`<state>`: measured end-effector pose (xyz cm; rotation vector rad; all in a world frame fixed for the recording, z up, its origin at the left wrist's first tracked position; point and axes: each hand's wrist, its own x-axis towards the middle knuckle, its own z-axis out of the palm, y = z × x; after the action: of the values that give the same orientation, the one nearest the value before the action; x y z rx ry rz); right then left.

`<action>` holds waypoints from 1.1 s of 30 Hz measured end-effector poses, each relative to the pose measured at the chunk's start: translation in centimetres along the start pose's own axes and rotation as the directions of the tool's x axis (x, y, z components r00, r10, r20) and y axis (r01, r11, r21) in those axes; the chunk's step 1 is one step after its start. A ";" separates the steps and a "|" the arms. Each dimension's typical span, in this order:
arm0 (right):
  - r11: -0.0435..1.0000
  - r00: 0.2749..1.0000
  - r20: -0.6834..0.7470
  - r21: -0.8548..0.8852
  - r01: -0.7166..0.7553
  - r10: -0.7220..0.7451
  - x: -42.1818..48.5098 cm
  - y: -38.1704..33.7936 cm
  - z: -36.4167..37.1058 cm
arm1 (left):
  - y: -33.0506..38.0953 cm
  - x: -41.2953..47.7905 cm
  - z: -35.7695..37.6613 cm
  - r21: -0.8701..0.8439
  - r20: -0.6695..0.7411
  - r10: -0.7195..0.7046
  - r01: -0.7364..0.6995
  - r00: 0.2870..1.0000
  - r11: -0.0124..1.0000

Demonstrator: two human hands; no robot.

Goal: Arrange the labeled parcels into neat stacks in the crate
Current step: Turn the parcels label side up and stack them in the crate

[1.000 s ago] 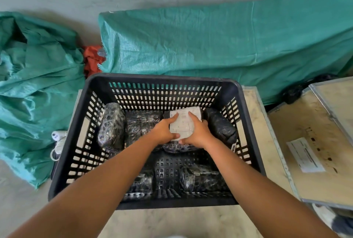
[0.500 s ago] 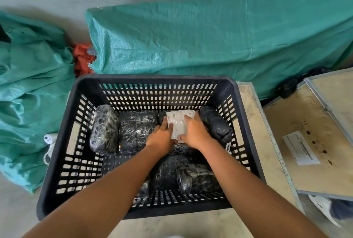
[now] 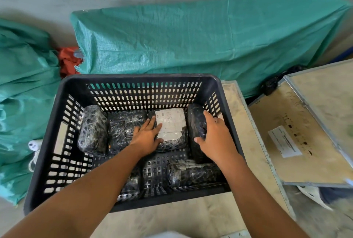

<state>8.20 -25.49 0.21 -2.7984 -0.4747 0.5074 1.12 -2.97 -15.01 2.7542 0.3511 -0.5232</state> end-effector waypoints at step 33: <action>0.568 0.997 -0.041 0.820 0.075 -0.072 1.2 -3.0 -11.9 | 8.2 -10.6 -12.0 0.005 -0.708 0.511 -0.721 0.487 0.693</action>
<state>12.97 -24.64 11.57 -1.8475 -0.2435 0.5246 -2.26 -8.24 1.82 2.3996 -0.4304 0.6913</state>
